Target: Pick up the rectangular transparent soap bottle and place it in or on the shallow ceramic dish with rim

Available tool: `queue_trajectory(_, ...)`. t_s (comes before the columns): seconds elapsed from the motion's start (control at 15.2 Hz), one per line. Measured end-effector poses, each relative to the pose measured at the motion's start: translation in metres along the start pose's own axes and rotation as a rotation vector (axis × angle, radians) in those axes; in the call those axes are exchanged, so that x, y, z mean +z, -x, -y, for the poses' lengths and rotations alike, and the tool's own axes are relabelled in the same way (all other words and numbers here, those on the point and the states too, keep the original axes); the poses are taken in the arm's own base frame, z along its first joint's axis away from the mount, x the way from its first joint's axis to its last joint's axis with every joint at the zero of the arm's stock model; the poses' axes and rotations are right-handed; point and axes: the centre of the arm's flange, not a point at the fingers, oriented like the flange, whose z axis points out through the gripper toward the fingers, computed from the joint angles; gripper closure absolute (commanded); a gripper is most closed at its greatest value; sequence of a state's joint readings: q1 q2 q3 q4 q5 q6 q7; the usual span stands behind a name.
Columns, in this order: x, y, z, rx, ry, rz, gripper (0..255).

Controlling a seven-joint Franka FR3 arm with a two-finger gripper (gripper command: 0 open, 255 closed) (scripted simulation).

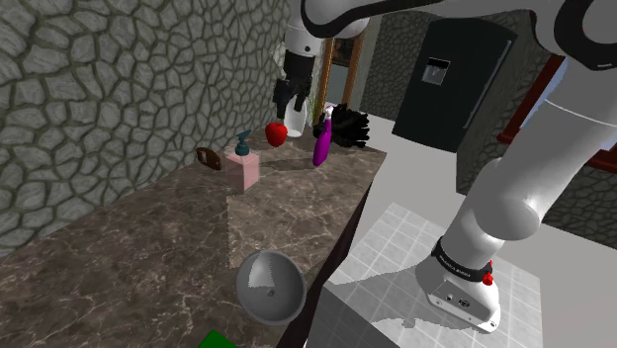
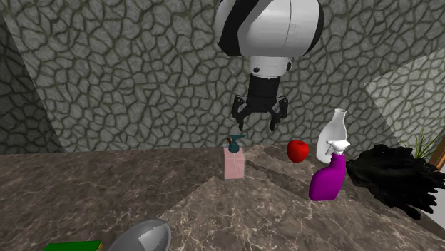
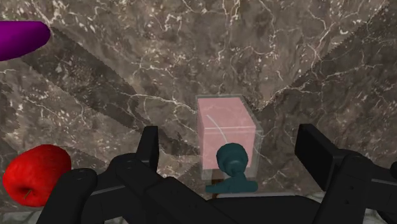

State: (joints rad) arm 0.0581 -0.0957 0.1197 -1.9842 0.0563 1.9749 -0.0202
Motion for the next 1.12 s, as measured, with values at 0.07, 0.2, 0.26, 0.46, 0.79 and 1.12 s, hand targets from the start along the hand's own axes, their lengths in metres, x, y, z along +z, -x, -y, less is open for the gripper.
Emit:
queue_trajectory(0.07, 0.006, -0.009, 0.004, -0.001, 0.001, 0.001, 0)
queue_trajectory(0.2, 0.020, -0.033, 0.010, -0.002, 0.004, 0.003, 0)
queue_trajectory(0.26, 0.026, -0.041, 0.013, -0.003, 0.005, 0.004, 0)
queue_trajectory(0.46, 0.043, -0.076, 0.020, -0.006, 0.008, 0.008, 0)
queue_trajectory(0.79, 0.073, -0.119, 0.031, -0.009, 0.013, 0.013, 0)
queue_trajectory(1.12, 0.098, -0.123, 0.032, -0.009, 0.013, 0.013, 0)
